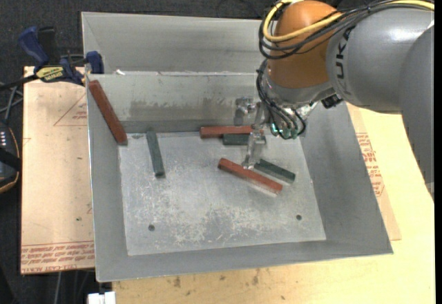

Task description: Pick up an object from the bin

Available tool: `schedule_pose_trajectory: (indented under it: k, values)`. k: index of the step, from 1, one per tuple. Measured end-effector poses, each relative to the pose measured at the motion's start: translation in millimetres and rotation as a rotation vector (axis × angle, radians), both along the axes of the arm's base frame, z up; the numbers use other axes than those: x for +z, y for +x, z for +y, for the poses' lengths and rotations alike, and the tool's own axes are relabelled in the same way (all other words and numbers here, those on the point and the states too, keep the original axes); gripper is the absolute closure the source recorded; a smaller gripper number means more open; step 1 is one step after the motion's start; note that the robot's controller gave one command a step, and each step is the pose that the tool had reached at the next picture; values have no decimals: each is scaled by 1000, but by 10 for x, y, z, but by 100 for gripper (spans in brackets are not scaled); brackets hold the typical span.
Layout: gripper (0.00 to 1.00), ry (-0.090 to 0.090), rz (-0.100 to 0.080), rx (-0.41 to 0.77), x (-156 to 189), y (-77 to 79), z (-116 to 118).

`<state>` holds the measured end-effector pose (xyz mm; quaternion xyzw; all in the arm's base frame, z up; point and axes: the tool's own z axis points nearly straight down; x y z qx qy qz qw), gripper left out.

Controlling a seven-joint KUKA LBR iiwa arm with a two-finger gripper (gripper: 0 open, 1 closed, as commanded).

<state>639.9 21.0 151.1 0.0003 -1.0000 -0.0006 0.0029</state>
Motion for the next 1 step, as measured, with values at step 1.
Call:
schedule_pose_trajectory:
  k: [1]
  values:
    - [0,0,-8,0,48,19,0]
